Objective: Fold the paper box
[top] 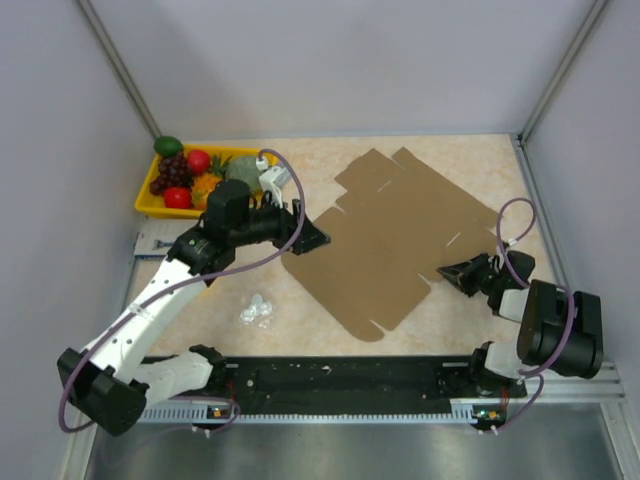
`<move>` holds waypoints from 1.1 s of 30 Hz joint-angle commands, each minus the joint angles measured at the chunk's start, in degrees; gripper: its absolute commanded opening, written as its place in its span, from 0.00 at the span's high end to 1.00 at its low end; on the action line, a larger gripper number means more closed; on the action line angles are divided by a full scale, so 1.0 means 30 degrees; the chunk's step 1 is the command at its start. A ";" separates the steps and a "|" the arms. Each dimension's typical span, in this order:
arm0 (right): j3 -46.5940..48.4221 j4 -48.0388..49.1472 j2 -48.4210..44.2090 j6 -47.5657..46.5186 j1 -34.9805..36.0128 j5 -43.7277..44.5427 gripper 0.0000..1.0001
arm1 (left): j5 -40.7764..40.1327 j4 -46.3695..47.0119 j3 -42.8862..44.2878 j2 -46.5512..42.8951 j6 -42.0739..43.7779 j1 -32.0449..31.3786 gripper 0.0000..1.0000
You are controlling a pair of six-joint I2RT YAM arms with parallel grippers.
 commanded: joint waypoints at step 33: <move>0.4674 -1.0503 -0.5967 -0.6567 0.2103 -0.1904 1.00 | -0.9630 -0.2940 1.4149 1.8575 0.1799 0.2778 0.28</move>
